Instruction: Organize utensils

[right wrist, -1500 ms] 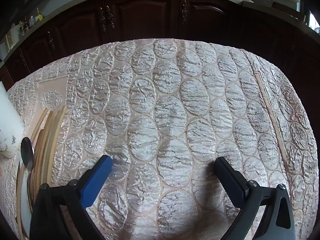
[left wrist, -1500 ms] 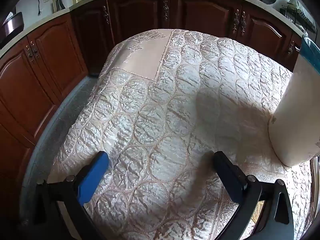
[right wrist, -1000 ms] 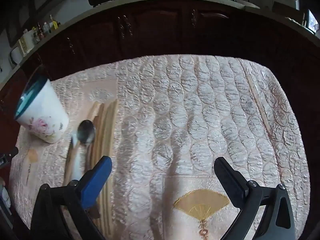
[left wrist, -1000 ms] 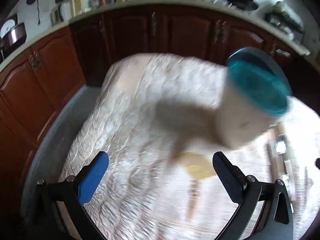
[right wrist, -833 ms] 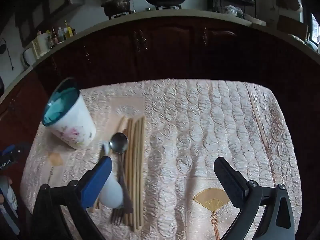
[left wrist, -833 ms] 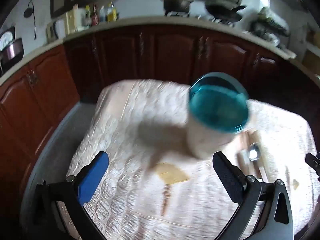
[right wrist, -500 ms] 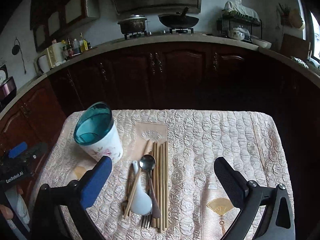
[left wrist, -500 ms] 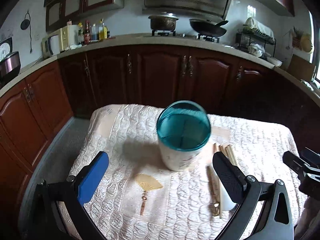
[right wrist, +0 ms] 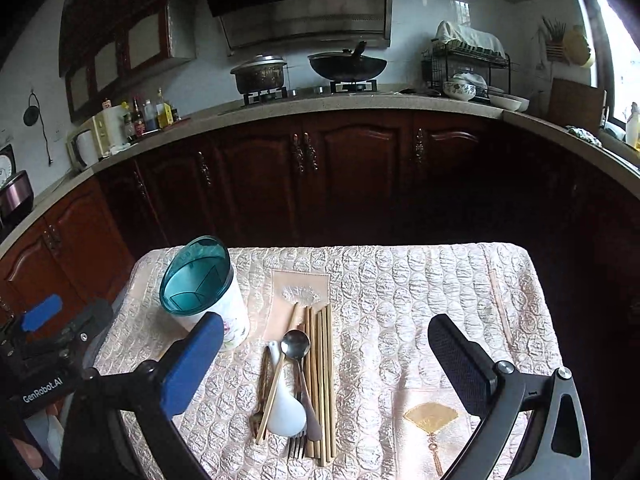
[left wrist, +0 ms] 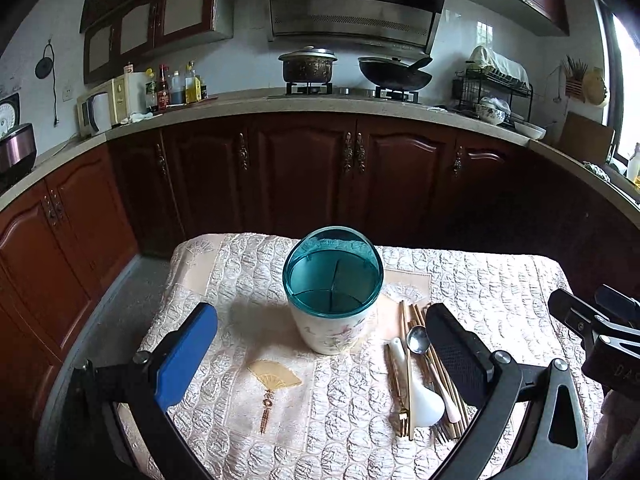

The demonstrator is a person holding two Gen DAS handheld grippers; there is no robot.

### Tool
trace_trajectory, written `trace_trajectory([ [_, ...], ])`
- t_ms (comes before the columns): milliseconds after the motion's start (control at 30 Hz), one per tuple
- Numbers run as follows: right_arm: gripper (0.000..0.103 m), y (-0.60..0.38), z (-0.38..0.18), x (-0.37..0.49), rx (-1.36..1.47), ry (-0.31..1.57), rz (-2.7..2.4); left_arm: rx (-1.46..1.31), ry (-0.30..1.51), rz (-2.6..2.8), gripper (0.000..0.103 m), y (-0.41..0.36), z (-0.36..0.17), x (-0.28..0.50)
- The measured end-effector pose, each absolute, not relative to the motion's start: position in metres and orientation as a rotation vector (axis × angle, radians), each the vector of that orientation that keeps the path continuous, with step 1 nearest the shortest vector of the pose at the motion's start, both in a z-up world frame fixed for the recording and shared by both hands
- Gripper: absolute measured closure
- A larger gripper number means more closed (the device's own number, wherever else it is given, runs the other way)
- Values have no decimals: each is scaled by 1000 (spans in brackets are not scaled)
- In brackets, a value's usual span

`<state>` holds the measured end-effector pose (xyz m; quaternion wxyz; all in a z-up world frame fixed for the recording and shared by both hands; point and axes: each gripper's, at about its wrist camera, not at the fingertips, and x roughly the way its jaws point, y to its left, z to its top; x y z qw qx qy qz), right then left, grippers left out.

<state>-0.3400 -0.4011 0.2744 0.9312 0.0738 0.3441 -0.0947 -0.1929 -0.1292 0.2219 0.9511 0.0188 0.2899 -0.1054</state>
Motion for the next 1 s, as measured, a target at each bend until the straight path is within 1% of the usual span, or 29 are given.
trace_trajectory([
  [67, 0, -376, 283, -316, 158, 707, -221, 46, 578, -213, 0, -129, 223, -195],
  [100, 0, -380, 279, -300, 159, 706, -221, 49, 572, -212, 0, -130, 223, -196],
  [333, 0, -337, 265, -264, 156, 702, -247, 46, 569, -217, 0, -130, 225, -198],
  [600, 0, -339, 267, -259, 151, 700, -248, 21, 566, -227, 0, -130, 227, -198],
  [1000, 0, -351, 253, -248, 137, 705, -261, 14, 563, -234, 0, -133, 230, -197],
])
